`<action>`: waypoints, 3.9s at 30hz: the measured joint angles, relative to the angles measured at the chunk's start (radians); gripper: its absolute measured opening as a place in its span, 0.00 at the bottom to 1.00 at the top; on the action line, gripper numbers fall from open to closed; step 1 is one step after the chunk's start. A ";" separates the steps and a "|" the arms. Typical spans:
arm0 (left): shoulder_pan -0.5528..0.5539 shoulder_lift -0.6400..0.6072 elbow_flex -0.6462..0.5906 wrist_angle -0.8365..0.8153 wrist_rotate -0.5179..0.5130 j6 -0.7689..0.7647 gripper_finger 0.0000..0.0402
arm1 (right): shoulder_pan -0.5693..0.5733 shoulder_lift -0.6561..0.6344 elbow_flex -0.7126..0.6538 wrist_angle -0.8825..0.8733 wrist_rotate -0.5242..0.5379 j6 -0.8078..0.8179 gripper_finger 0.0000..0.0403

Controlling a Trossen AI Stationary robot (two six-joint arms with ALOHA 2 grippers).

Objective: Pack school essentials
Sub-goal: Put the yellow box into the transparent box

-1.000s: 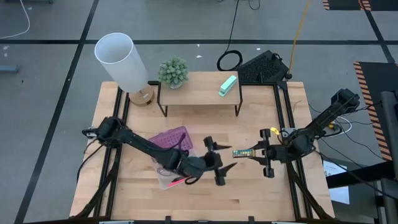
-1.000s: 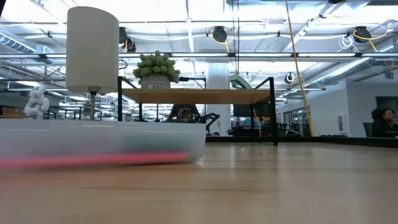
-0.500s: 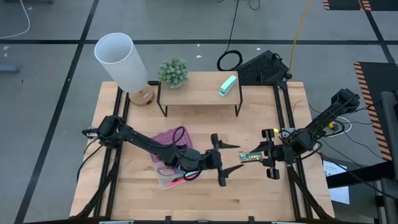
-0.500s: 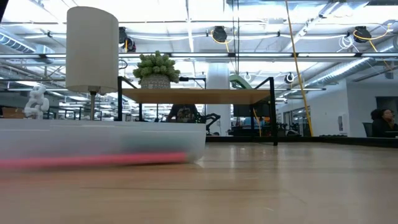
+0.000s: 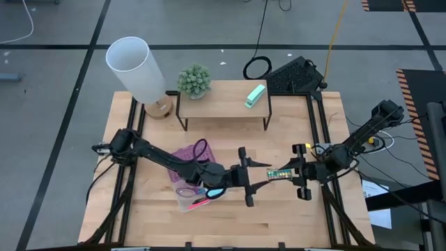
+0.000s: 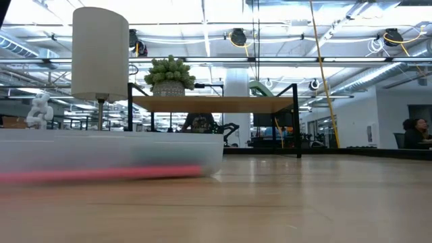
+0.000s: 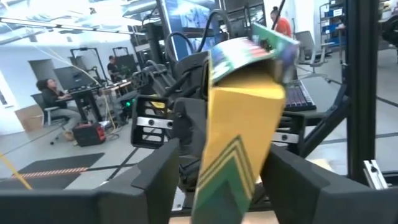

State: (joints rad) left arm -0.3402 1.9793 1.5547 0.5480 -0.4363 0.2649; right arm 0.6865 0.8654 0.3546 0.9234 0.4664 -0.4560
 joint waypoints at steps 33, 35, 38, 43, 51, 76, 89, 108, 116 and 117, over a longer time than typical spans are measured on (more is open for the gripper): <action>0.000 0.000 0.000 -0.035 0.002 0.031 0.34 | 0.000 0.000 0.000 -0.002 0.000 0.001 0.24; 0.000 0.000 0.000 -0.035 0.002 0.039 0.34 | 0.000 0.000 0.000 -0.002 0.000 0.000 0.24; 0.000 0.000 0.000 -0.035 0.002 0.040 0.34 | 0.000 0.000 0.000 -0.002 0.000 0.000 0.24; 0.000 0.000 0.000 -0.036 0.002 0.049 0.34 | 0.000 0.000 0.000 -0.006 0.000 -0.001 0.24; -0.001 0.000 0.000 -0.038 -0.006 0.101 0.34 | 0.000 -0.001 0.001 -0.022 0.001 -0.070 0.24; -0.017 0.000 0.000 -0.063 0.017 0.509 0.34 | 0.000 -0.001 0.002 -0.112 0.000 -0.586 0.24; -0.022 0.000 0.000 -0.064 0.042 0.519 0.34 | 0.001 0.000 0.000 -0.119 0.003 -0.550 0.48; -0.034 -0.002 0.000 -0.106 -0.087 0.519 0.34 | 0.003 -0.001 0.000 -0.178 0.167 -0.408 0.88; -0.039 -0.002 0.000 -0.134 -0.146 0.515 0.34 | 0.029 -0.002 0.000 -0.211 0.313 -0.364 0.95; -0.042 -0.002 0.000 -0.137 -0.161 0.516 0.34 | 0.037 -0.002 0.000 -0.211 0.349 -0.370 0.95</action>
State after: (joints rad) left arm -0.3824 1.9778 1.5547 0.4110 -0.5973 0.7807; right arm 0.7230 0.8639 0.3546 0.7125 0.8158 -0.8258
